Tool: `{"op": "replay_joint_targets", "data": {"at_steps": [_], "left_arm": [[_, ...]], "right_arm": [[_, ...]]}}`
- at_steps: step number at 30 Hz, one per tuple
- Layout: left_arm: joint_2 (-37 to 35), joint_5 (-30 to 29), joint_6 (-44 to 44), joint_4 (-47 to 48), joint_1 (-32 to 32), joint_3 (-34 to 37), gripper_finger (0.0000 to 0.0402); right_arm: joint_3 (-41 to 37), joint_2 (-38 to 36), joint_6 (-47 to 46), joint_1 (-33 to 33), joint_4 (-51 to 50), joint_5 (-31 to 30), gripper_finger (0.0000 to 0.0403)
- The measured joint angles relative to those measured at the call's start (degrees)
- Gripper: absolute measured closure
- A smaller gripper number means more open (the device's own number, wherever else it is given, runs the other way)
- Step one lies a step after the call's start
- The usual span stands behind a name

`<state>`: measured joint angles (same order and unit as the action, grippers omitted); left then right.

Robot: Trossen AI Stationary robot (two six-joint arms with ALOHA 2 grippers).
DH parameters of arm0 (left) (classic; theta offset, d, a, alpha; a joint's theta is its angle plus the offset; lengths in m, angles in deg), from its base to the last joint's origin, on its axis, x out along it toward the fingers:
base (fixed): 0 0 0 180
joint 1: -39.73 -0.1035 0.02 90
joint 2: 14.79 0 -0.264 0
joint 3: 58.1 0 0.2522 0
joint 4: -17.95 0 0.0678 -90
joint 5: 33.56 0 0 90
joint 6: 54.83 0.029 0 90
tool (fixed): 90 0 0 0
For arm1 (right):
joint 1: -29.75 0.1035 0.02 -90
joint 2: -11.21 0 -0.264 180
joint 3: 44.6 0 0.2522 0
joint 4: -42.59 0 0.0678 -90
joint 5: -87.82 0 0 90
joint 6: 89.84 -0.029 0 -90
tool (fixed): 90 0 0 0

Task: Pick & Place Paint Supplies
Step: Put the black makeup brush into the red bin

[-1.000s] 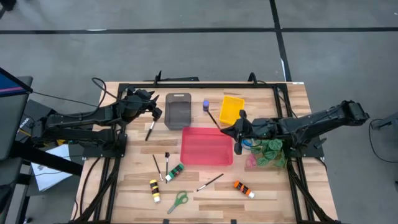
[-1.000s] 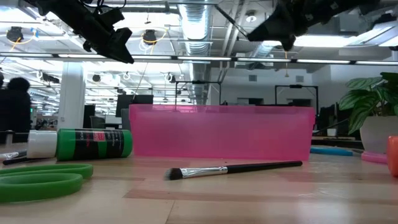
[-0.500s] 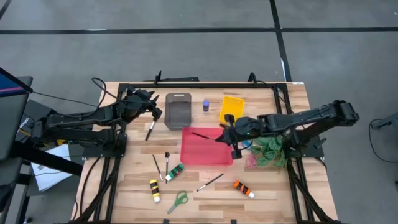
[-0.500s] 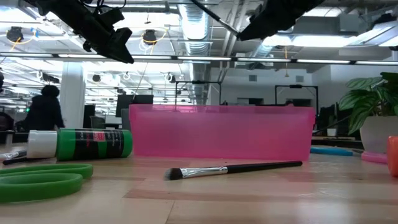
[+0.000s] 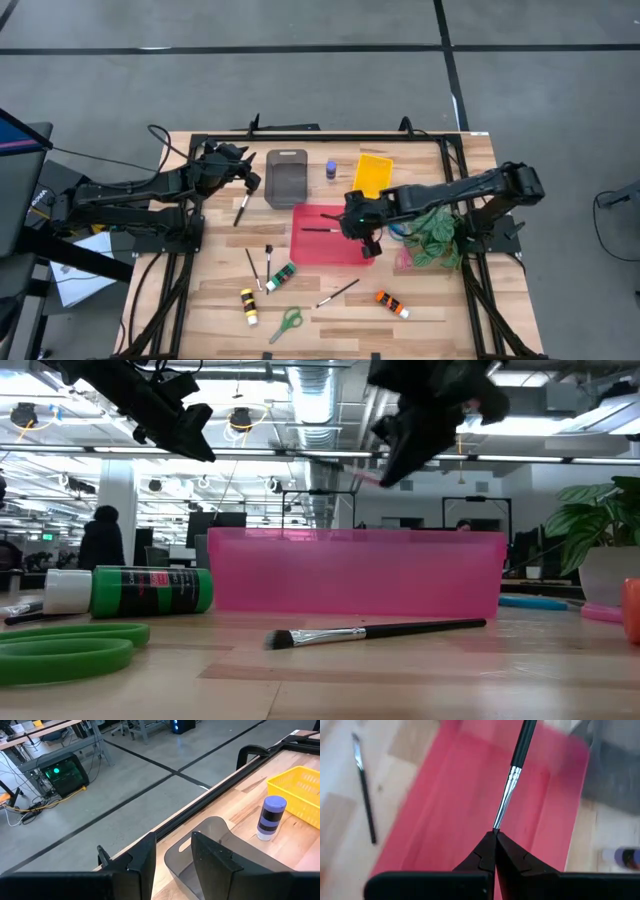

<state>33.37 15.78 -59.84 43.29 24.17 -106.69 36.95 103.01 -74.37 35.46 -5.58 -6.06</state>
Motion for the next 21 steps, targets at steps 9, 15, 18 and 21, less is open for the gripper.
{"op": "replay_joint_targets", "data": {"at_steps": [9,15,18,21], "left_arm": [[0.0,0.0,0.0,0.0,0.0,0.0,0.0284],[0.0,0.0,0.0,0.0,0.0,0.0,0.0284],[0.0,0.0,0.1,0.0,0.0,0.0,0.0284],[0.0,0.0,0.1,0.0,0.0,0.0,0.0284]], "right_arm": [[2.9,6.0,-5.1,-2.9,-2.7,-0.2,0.0403],[4.9,8.5,-6.1,-3.7,-8.0,-0.2,0.0403],[5.9,9.9,-6.1,-3.7,-8.4,-0.2,0.0403],[7.1,11.0,-6.4,-3.7,-9.8,-0.3,0.0403]]}}
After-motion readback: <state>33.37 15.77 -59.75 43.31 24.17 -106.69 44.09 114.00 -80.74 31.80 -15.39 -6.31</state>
